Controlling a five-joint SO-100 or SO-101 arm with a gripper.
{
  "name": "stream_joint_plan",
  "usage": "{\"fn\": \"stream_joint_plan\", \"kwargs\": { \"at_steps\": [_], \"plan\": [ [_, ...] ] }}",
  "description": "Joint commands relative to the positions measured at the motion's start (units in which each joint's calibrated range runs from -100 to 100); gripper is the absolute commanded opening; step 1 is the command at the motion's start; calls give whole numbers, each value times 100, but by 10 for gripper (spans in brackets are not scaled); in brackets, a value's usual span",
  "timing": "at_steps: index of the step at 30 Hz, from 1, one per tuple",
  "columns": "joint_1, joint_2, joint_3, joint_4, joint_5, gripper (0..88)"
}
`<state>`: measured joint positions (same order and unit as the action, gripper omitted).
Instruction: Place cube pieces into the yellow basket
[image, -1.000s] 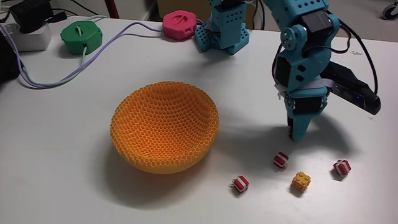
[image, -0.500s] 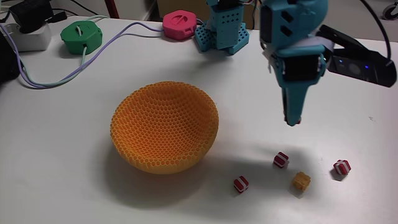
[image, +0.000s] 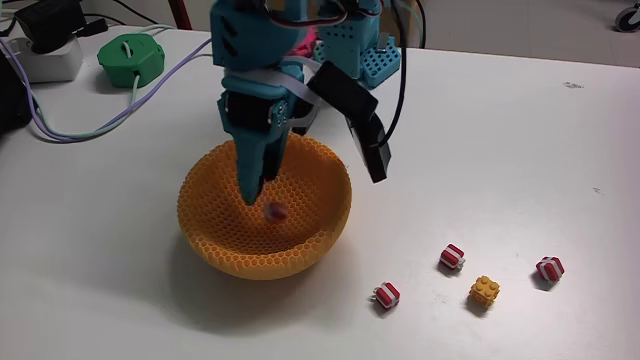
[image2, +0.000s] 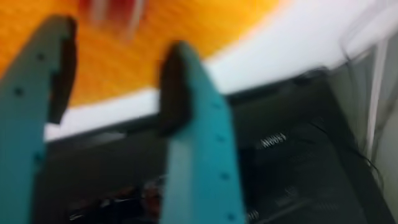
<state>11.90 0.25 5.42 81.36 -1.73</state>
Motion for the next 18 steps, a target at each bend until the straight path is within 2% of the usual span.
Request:
{"fn": "stream_joint_plan", "kwargs": {
  "at_steps": [1,4,8,12,18],
  "plan": [
    [-155,-526,-239,195,-98,342],
    [-891,-602,-961,673,-254,359],
    [-2466,-413,-1548,899,-542,273],
    [-3734,515,-1519,778,-947,232],
    [-3995,1964,-1760,161,-1421,166]
  ]
}}
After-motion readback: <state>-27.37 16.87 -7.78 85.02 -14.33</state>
